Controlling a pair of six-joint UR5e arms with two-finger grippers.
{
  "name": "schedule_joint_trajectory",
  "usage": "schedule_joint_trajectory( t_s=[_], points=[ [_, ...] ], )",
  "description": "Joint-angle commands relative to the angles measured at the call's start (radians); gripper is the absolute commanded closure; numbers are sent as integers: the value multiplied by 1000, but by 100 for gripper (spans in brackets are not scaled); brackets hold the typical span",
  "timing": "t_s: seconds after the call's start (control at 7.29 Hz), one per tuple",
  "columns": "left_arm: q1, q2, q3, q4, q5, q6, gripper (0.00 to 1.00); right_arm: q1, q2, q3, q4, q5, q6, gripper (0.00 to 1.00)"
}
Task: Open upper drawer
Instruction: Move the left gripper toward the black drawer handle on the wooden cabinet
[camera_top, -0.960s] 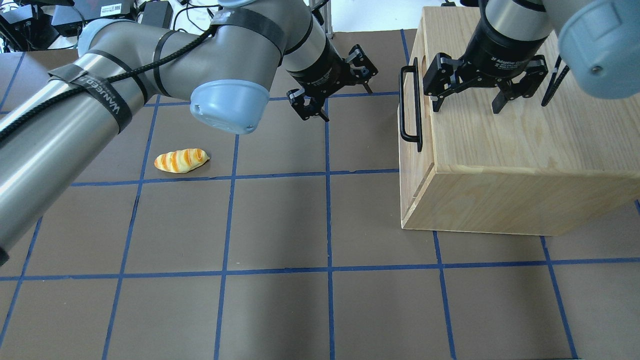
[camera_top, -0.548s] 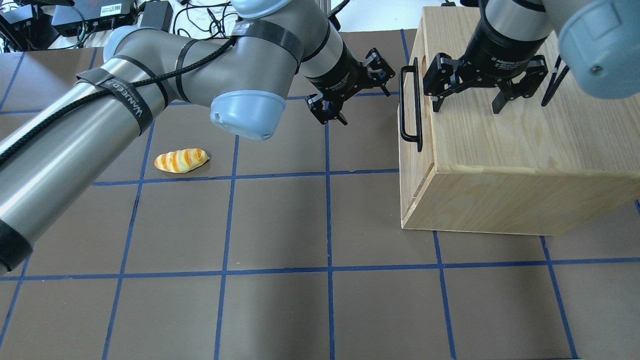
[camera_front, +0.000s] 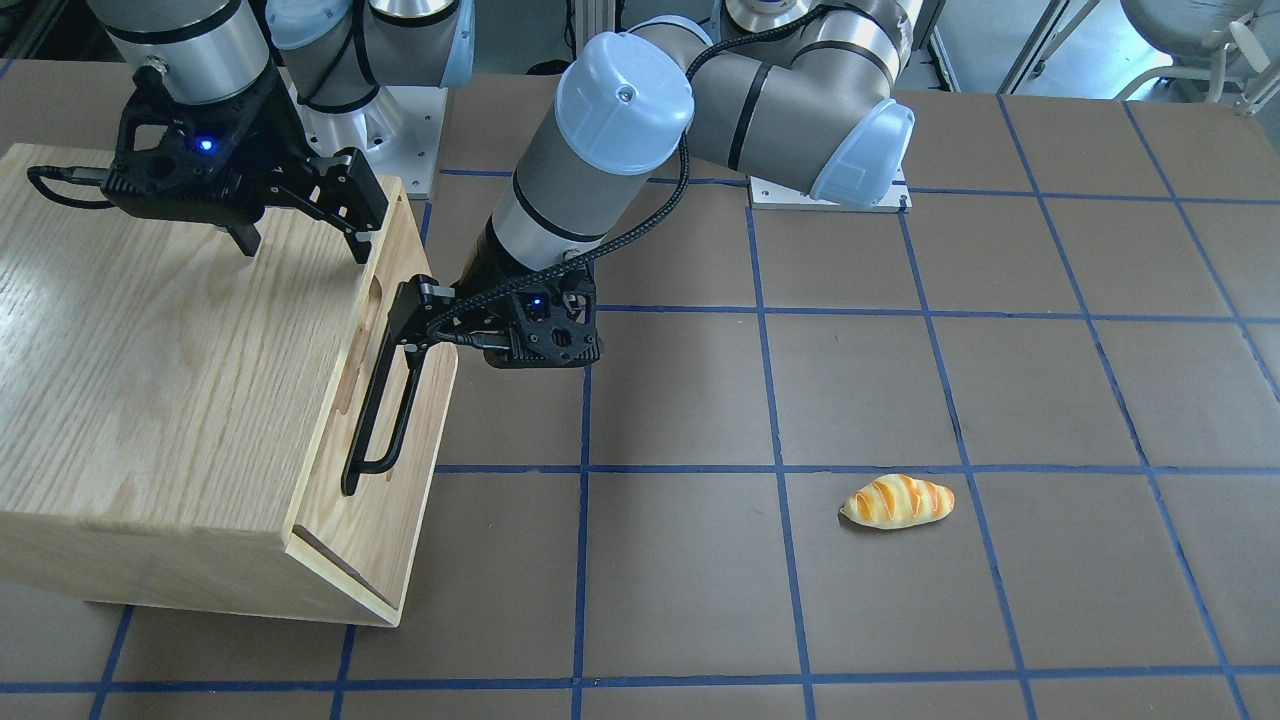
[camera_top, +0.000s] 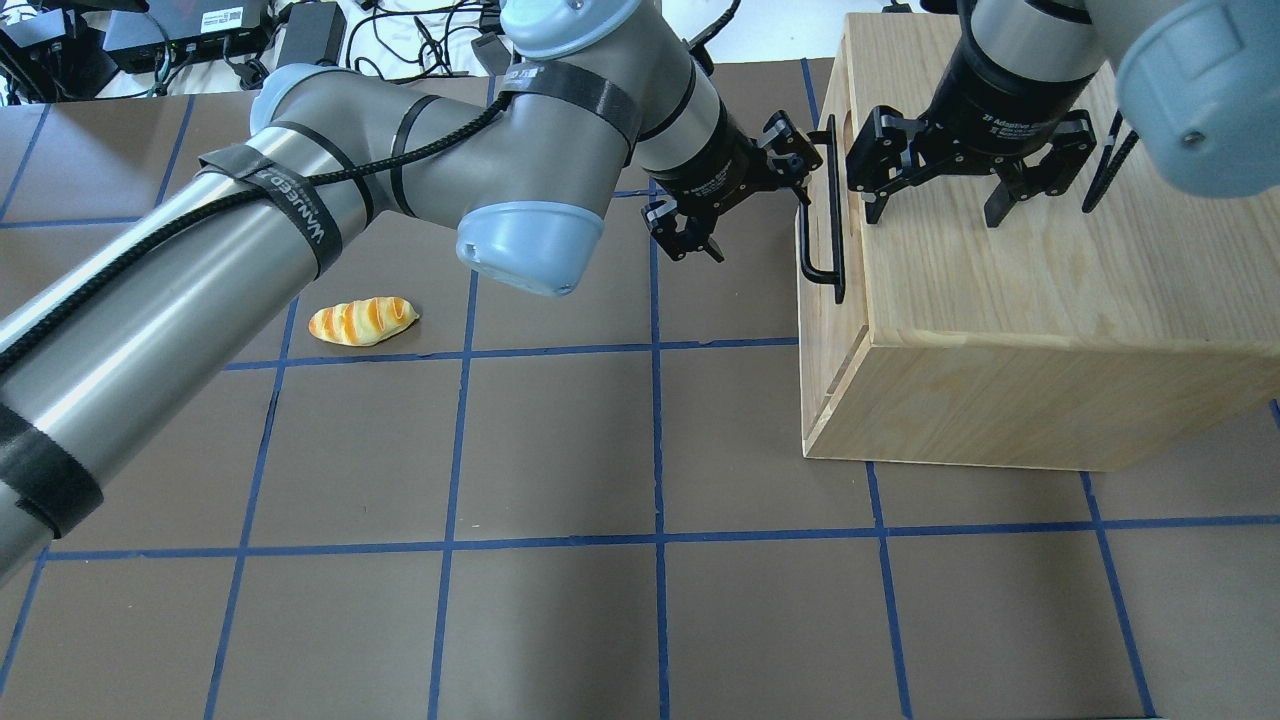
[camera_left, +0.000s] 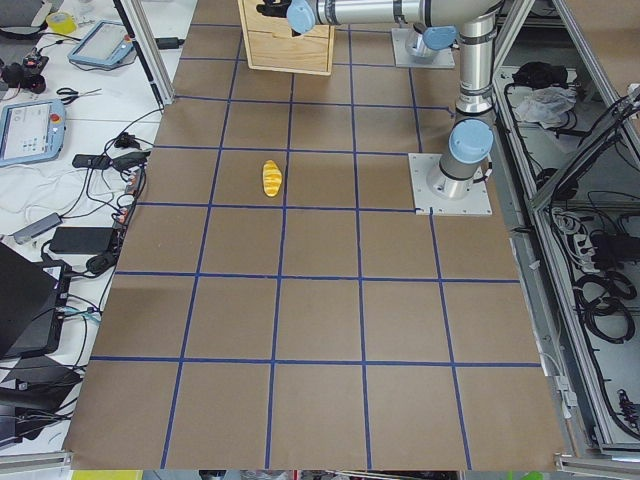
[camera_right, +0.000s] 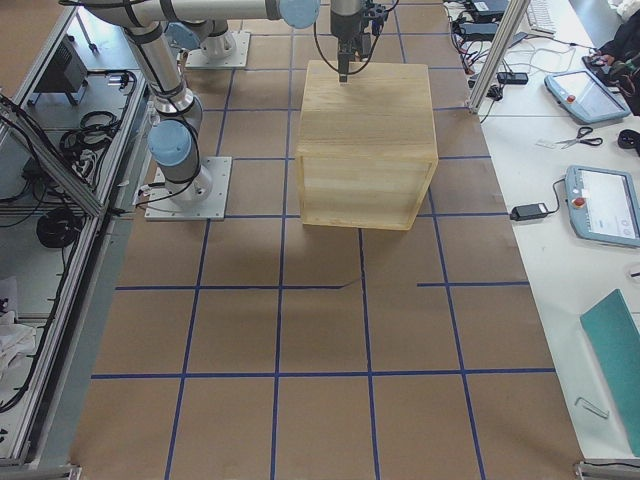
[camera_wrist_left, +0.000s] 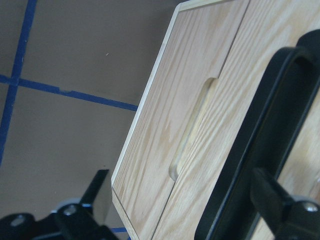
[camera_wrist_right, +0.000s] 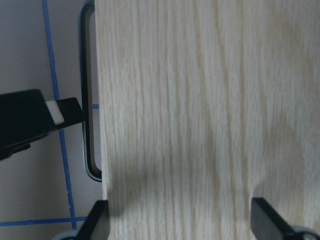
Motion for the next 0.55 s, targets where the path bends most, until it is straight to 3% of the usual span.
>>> schedule_joint_trajectory(
  t_s=[0.0,0.41],
  points=[
    [-6,-4,0,0,0,11,0,0,0,0,0,1,0,0],
    [-10,-4,0,0,0,18,0,0,0,0,0,0,0,0]
  ],
)
